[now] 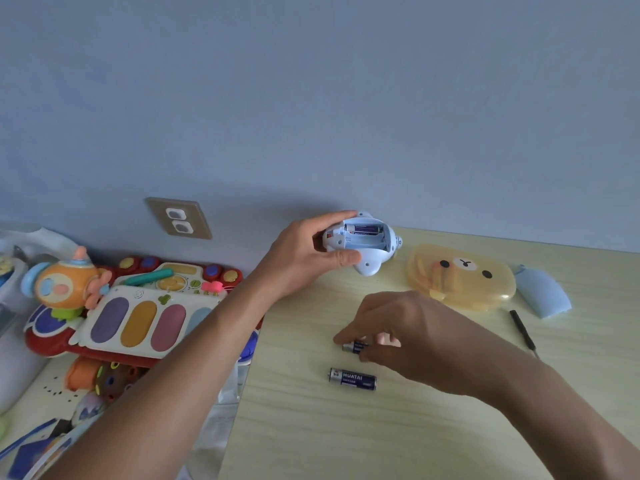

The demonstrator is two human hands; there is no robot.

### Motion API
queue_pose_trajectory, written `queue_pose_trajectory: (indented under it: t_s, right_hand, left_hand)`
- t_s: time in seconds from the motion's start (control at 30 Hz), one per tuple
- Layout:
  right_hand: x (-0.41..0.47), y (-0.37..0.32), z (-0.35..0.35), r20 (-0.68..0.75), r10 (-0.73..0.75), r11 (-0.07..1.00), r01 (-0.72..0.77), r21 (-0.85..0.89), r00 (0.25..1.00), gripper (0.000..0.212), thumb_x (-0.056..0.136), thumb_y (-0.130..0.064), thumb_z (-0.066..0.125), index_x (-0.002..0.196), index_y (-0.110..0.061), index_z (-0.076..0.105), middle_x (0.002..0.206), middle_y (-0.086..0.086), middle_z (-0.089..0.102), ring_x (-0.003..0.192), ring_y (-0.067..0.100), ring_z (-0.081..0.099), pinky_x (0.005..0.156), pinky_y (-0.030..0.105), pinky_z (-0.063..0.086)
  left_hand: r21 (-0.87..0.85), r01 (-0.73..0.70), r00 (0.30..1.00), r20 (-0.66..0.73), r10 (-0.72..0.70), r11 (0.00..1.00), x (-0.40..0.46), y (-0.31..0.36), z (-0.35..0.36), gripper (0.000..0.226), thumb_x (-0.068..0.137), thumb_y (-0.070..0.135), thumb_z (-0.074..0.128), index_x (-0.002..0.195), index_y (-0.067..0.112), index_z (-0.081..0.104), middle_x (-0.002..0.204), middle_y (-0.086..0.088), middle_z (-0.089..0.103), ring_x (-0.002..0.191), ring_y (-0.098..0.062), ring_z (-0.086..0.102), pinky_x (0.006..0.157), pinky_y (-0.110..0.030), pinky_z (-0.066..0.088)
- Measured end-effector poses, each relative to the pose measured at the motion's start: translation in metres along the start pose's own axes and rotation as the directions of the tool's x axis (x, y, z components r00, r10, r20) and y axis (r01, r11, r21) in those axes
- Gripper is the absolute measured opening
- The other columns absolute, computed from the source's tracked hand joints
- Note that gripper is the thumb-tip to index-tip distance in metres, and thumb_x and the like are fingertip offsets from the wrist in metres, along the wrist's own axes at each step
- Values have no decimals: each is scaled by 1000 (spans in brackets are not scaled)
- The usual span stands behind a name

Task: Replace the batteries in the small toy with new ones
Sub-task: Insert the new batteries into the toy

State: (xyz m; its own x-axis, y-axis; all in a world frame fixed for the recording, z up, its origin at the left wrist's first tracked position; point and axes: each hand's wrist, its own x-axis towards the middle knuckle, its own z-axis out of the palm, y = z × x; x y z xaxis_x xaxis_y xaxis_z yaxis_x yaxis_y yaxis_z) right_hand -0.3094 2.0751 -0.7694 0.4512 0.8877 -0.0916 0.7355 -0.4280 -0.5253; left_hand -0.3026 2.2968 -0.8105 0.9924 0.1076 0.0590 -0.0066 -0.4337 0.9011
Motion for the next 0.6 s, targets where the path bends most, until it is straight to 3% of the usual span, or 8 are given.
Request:
queue_pose_trajectory:
  t_s: [0.17,0.33,0.43,0.5,0.6]
  right_hand:
    - [1,-1,0,-111,22,991,-36,-129,994,24,89,-30,72,112,-38,70,94,-15,66,78,1,50,69,29,51]
    - [3,8,3,-259,27,985,-71,-159,965,19,84,-22,68,99,-34,69,80,-12,64,68,11,60,61,36,55]
    - [3,11,-10,-429,91,996,-76,53,899,24,80,-13,74,97,-30,78,75,-13,70,64,9,66,62,20,54]
    - [6,13,-23,-518,247,949,-96,301,819,20,81,-10,77,90,-27,79,70,-13,73,62,5,69,58,11,50]
    - [18,19,-36,-573,416,847,-72,527,706,12,82,-13,80,86,-24,76,74,-12,77,68,4,74,60,15,55]
  left_hand:
    - [4,-4,1000,1,4,1000,0,0,0,67,76,41,86,139,37,63,121,18,75,110,-2,71,105,-43,55]
    - [-9,4,1000,7,-3,1000,0,1,0,67,78,38,87,140,35,62,123,15,75,112,-3,71,106,-43,54]
    - [-1,0,1000,2,0,1000,0,2,1,69,74,42,89,138,38,63,120,17,76,109,-3,72,105,-42,54]
    - [-16,9,1000,-2,-9,1000,0,0,2,69,73,41,90,136,39,64,118,16,76,109,-4,72,105,-42,54]
    - [-54,21,1000,1,-21,998,1,-3,1,71,69,44,91,135,38,65,120,13,76,112,-8,72,107,-45,53]
